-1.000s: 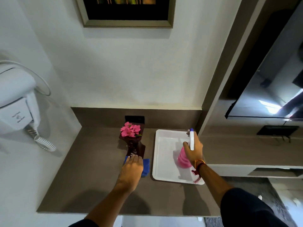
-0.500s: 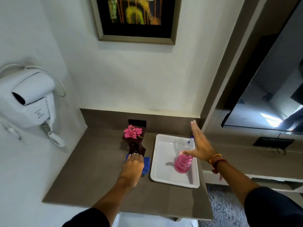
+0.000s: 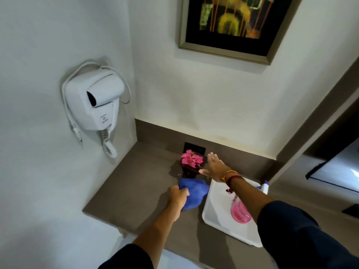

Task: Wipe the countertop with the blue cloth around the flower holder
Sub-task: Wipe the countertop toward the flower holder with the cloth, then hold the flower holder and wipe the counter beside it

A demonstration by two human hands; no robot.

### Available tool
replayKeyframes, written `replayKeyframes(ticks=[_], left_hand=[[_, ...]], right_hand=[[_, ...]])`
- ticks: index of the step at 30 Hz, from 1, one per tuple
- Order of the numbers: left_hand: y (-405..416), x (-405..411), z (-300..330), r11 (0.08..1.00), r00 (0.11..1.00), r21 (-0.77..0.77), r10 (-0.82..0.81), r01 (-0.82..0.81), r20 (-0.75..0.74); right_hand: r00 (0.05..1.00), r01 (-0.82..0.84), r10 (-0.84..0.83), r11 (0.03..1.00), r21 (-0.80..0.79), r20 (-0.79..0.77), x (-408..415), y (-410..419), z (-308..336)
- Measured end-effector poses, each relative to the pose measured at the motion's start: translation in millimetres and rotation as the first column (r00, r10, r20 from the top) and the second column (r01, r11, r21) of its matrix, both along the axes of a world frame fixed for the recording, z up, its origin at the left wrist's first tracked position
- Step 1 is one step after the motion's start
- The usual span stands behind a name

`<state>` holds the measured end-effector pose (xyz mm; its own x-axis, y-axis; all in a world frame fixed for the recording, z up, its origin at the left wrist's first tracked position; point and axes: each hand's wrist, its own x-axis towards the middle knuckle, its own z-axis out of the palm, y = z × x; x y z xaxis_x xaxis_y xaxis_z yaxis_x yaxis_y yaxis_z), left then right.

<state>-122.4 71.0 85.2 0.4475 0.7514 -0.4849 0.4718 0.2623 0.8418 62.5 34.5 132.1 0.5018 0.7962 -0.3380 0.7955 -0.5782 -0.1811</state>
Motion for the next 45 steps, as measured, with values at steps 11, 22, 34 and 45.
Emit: replayKeyframes(ticks=[11,22,34,45], left_hand=[[36,4,-53,0.845,0.886,-0.397,0.442,-0.358,0.141],[-15,97,-62,0.825,0.754,-0.012,0.523,-0.566,0.397],[-34,85,-138,0.706,0.976,0.708,0.137,0.023,-0.169],[2,42,-168,0.428,0.829,0.723,-0.135,0.542,-0.542]], right_hand=[[0.998,-0.003,-0.001,0.997,-0.072,-0.058,1,30,-2],[0.998,0.008,-0.009,1.0,-0.021,-0.055,11,42,-18],[0.998,-0.069,0.069,0.997,-0.018,-0.007,16,43,-24],[0.994,-0.099,0.101,0.993,-0.069,0.03,16,44,-20]])
